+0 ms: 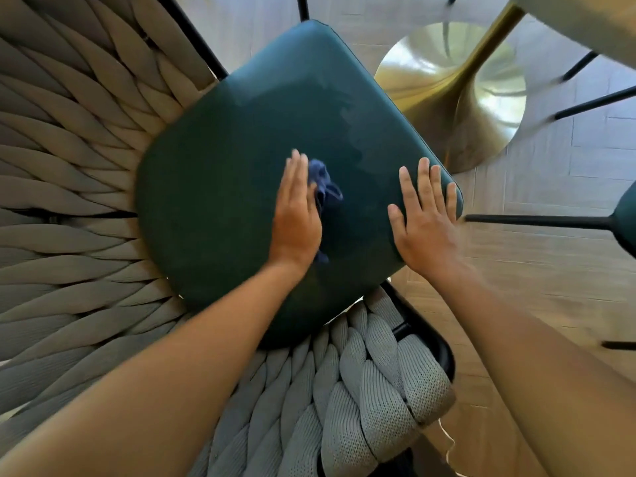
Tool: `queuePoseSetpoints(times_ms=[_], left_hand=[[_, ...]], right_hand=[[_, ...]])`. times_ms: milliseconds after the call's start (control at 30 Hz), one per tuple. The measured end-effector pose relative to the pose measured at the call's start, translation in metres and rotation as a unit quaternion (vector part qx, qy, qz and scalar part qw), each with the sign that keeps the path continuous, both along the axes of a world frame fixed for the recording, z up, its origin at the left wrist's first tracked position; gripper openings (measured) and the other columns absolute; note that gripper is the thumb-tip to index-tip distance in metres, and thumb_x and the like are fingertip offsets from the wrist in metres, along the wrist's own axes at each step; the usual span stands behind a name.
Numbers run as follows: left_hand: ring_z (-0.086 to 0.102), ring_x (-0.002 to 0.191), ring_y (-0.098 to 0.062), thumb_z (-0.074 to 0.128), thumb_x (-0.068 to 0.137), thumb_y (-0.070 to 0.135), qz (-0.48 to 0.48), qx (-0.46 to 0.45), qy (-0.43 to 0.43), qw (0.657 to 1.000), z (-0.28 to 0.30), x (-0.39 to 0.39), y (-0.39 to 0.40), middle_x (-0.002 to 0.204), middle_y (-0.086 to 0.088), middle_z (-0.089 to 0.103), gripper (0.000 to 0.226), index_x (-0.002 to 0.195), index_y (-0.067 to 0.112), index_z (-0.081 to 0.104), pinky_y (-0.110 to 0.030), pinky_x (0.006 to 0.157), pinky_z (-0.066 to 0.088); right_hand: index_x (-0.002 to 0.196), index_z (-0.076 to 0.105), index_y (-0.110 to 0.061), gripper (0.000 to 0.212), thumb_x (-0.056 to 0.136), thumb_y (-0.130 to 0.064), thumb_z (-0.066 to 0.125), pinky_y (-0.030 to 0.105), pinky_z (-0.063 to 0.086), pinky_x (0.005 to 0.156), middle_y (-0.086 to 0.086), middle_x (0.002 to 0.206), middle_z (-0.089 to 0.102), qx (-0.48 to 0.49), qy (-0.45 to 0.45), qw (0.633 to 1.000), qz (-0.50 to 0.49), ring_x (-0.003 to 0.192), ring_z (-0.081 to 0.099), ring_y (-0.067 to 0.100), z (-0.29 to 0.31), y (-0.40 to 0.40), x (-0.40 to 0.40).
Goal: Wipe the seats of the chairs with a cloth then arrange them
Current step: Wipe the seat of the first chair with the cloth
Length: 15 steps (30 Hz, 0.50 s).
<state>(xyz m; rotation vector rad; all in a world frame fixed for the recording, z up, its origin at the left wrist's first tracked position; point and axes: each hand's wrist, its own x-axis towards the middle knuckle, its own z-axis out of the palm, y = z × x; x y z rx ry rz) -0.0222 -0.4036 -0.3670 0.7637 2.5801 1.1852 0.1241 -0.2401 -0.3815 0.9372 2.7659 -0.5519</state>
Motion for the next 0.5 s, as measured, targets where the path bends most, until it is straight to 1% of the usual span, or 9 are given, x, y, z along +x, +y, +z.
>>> queuePoseSetpoints(times_ms=[100, 167, 267, 300, 367, 433, 500], left_hand=[[0.025, 0.151, -0.033, 0.038, 0.106, 0.008, 0.041, 0.019, 0.002, 0.999, 0.003, -0.04, 0.049, 0.159, -0.021, 0.031, 0.045, 0.149, -0.006, 0.036, -0.027, 0.123, 0.017], [0.02, 0.152, -0.035, 0.036, 0.106, 0.007, 0.035, 0.008, 0.003, 0.999, -0.006, -0.052, 0.075, 0.16, -0.021, 0.029, 0.046, 0.15, -0.006, 0.034, -0.03, 0.124, 0.014], [0.017, 0.152, -0.04, 0.039, 0.102, -0.003, -0.023, -0.061, 0.035, 0.997, -0.025, -0.038, 0.095, 0.16, -0.024, 0.028, 0.048, 0.15, -0.006, 0.034, -0.043, 0.124, 0.017], [0.019, 0.151, -0.041, 0.042, 0.1, -0.006, -0.046, -0.074, 0.057, 0.995, -0.03, -0.03, 0.096, 0.159, -0.025, 0.03, 0.05, 0.149, -0.006, 0.036, -0.045, 0.124, 0.019], [0.023, 0.15, -0.039, 0.047, 0.097, -0.007, -0.1, -0.079, 0.089, 0.988, -0.035, -0.013, 0.09, 0.158, -0.024, 0.034, 0.051, 0.148, -0.006, 0.039, -0.043, 0.123, 0.022], [0.027, 0.149, -0.037, 0.049, 0.095, -0.009, -0.163, -0.075, 0.088, 0.98, -0.033, 0.001, 0.081, 0.156, -0.022, 0.037, 0.052, 0.147, -0.006, 0.042, -0.043, 0.122, 0.025], [0.031, 0.148, -0.036, 0.047, 0.093, -0.011, -0.222, -0.074, 0.08, 0.969, -0.027, 0.014, 0.069, 0.154, -0.023, 0.041, 0.052, 0.145, -0.006, 0.045, -0.046, 0.121, 0.026]], right_hand=[[0.162, 0.005, -0.024, 0.061, 0.108, -0.043, 0.026, 0.048, -0.007, 0.125, 0.007, 0.17, -0.006, 0.004, 0.015, 1.0, -0.005, 0.155, -0.012, 0.021, -0.002, -0.001, 0.0], [0.162, 0.009, -0.023, 0.06, 0.108, -0.041, 0.027, 0.047, -0.006, 0.126, 0.007, 0.17, -0.003, -0.005, 0.03, 1.0, -0.009, 0.156, -0.01, 0.021, -0.002, 0.0, 0.0], [0.161, 0.019, -0.02, 0.055, 0.108, -0.033, 0.029, 0.044, -0.005, 0.126, 0.006, 0.17, 0.004, -0.038, 0.061, 0.997, -0.023, 0.156, -0.004, 0.02, 0.003, 0.004, 0.002], [0.16, 0.022, -0.018, 0.054, 0.108, -0.029, 0.03, 0.043, -0.004, 0.126, 0.006, 0.17, 0.007, -0.059, 0.074, 0.995, -0.032, 0.156, -0.003, 0.018, 0.005, 0.006, 0.002], [0.158, 0.03, -0.015, 0.05, 0.109, -0.022, 0.033, 0.039, -0.004, 0.127, 0.005, 0.169, 0.014, -0.111, 0.108, 0.986, -0.059, 0.156, 0.002, 0.016, 0.011, 0.008, 0.002], [0.154, 0.039, -0.014, 0.046, 0.108, -0.015, 0.034, 0.036, 0.001, 0.127, 0.005, 0.166, 0.023, -0.152, 0.142, 0.974, -0.094, 0.156, 0.01, 0.015, 0.017, 0.011, 0.002], [0.15, 0.046, -0.014, 0.044, 0.108, -0.012, 0.035, 0.036, 0.008, 0.127, 0.005, 0.163, 0.031, -0.172, 0.159, 0.965, -0.12, 0.154, 0.018, 0.015, 0.023, 0.013, 0.003]])
